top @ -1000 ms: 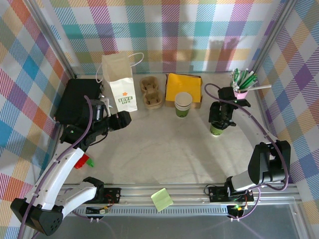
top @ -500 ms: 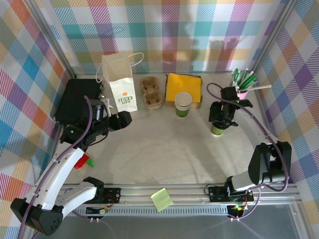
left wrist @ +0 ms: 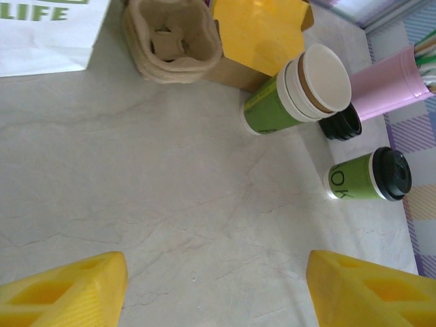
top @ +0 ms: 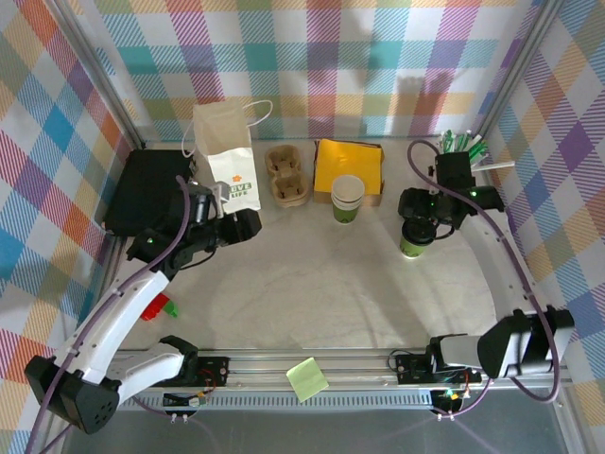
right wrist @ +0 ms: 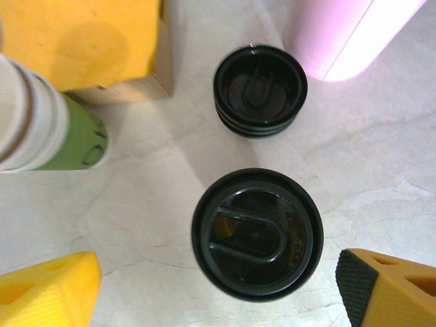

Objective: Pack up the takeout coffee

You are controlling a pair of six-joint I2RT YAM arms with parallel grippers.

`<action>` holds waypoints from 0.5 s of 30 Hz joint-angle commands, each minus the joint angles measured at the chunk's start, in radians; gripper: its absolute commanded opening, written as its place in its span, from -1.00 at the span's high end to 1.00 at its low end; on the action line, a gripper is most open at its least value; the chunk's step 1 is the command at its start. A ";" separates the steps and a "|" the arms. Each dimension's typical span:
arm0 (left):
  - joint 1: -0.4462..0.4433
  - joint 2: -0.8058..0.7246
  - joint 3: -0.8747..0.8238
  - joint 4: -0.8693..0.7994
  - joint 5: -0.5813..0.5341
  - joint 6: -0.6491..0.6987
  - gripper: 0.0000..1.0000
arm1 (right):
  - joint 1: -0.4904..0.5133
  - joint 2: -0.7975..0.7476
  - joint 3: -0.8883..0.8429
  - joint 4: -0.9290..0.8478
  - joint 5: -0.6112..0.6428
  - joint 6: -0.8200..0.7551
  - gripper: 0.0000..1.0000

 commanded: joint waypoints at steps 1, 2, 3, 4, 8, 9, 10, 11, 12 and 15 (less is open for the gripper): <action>-0.056 0.055 0.055 0.069 -0.045 -0.016 -0.39 | -0.005 -0.067 0.028 -0.038 -0.094 0.003 -0.80; -0.071 0.078 0.066 0.078 -0.058 -0.018 -0.37 | -0.004 -0.084 0.027 -0.036 -0.119 0.005 -0.80; -0.091 0.106 0.080 0.090 -0.078 -0.020 -0.35 | -0.004 -0.103 0.025 -0.033 -0.158 0.013 -0.81; -0.112 0.136 0.095 0.101 -0.104 -0.024 -0.33 | -0.004 -0.123 0.021 -0.029 -0.195 0.025 -0.84; -0.164 0.242 0.137 0.147 -0.195 -0.048 -0.30 | -0.005 -0.188 -0.021 0.011 -0.337 0.073 -0.94; -0.173 0.272 0.148 0.162 -0.224 -0.054 -0.30 | -0.006 -0.201 -0.033 0.025 -0.369 0.087 -0.96; -0.180 0.302 0.156 0.175 -0.253 -0.063 -0.30 | -0.007 -0.213 -0.044 0.038 -0.397 0.096 -0.97; -0.185 0.324 0.162 0.190 -0.278 -0.070 -0.29 | -0.006 -0.222 -0.054 0.048 -0.418 0.103 -0.98; -0.189 0.351 0.166 0.208 -0.308 -0.078 -0.29 | -0.006 -0.232 -0.065 0.060 -0.439 0.117 -0.99; -0.191 0.439 0.190 0.242 -0.376 -0.106 -0.29 | -0.006 -0.247 -0.095 0.090 -0.489 0.146 -0.99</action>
